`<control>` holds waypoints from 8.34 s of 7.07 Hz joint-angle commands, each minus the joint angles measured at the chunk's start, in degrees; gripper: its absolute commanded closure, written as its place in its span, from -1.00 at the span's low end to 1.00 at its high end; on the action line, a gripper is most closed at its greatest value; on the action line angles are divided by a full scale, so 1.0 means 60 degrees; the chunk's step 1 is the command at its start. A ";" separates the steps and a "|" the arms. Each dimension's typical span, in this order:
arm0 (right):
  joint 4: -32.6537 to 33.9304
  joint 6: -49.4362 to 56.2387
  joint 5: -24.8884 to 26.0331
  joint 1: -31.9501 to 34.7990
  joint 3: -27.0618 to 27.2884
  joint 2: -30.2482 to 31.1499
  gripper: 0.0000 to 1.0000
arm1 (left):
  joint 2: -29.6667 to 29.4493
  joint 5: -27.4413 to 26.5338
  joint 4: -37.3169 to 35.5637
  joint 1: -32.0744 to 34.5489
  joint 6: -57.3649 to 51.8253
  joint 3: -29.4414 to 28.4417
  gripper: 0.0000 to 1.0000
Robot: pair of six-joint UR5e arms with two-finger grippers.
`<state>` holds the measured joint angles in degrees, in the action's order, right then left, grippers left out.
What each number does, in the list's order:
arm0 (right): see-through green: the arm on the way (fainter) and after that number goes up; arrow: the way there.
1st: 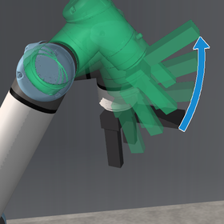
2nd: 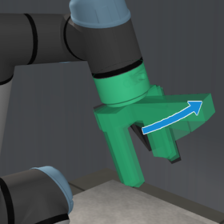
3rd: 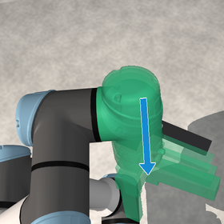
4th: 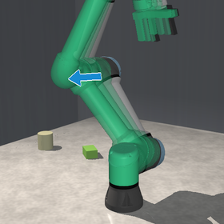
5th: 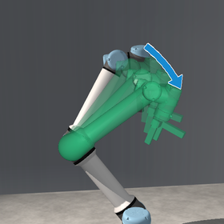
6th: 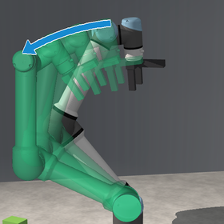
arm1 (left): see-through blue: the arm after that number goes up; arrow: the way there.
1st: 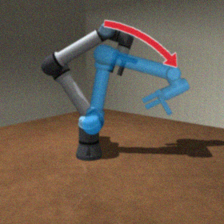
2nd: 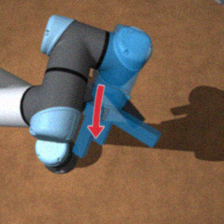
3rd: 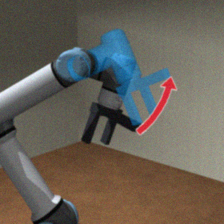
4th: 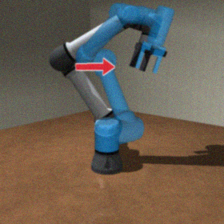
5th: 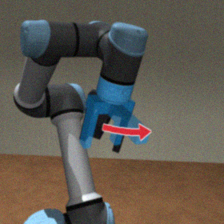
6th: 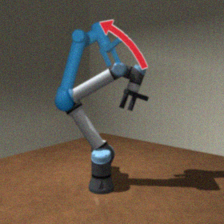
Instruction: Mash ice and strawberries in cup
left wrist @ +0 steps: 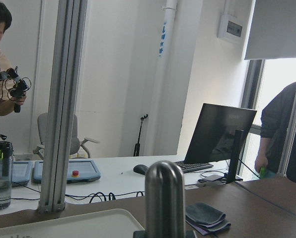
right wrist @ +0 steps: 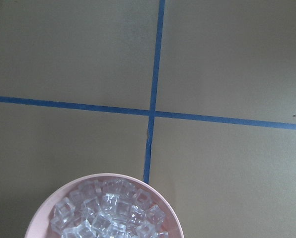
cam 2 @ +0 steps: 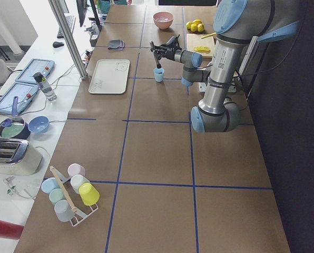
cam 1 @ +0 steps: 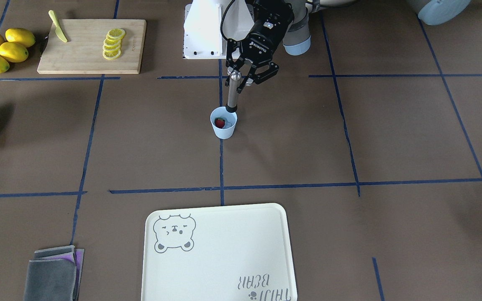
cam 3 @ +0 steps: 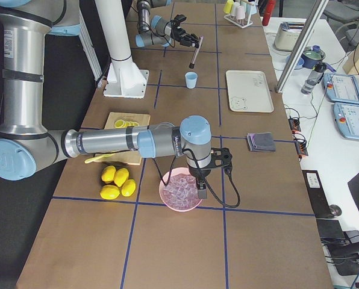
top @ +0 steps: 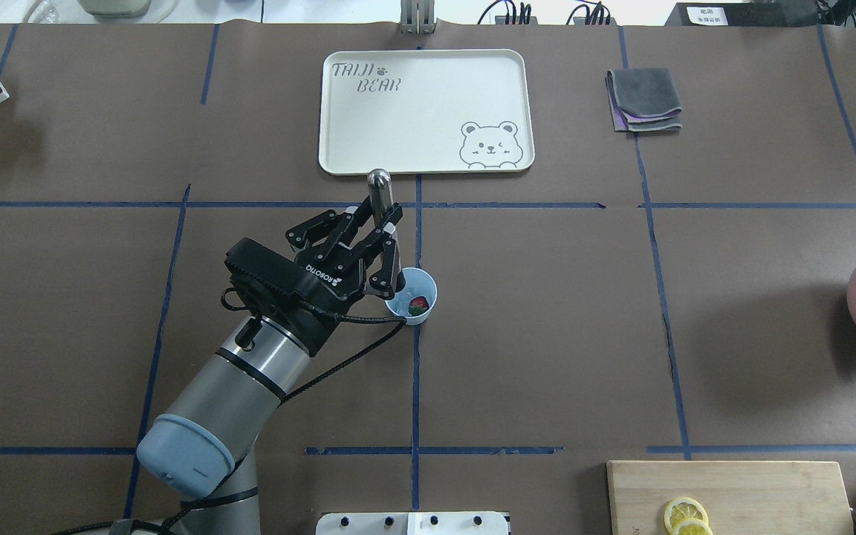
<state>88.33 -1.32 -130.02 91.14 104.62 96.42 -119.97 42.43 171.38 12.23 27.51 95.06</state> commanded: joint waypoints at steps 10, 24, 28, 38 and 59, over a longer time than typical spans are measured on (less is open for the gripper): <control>0.0000 0.0044 0.0078 0.0000 -0.0078 0.0000 -1.00 | -0.0965 -0.0129 0.0045 0.0028 0.0117 -0.1821 1.00; -0.0014 0.0088 0.0151 0.0000 -0.0195 -0.0015 -1.00 | -0.0894 -0.0231 0.0074 -0.0002 0.0527 -0.2001 1.00; -0.0029 0.0088 0.0137 0.0000 -0.0195 0.0000 -1.00 | -0.0733 -0.0144 -0.0173 0.0261 0.0410 -0.0539 1.00; -0.0044 -0.0044 0.0078 -0.0088 -0.0605 -0.0132 -1.00 | 0.1786 0.8006 -0.3854 0.5796 0.6267 -0.0095 1.00; -0.0498 -0.0015 -0.0010 -0.0117 -0.0503 -0.0190 -1.00 | 0.5390 1.3128 -0.8056 0.8539 -0.0086 -0.2396 1.00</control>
<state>85.53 -1.40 -130.07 90.44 101.56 95.26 -87.61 121.67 123.02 63.45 28.60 80.86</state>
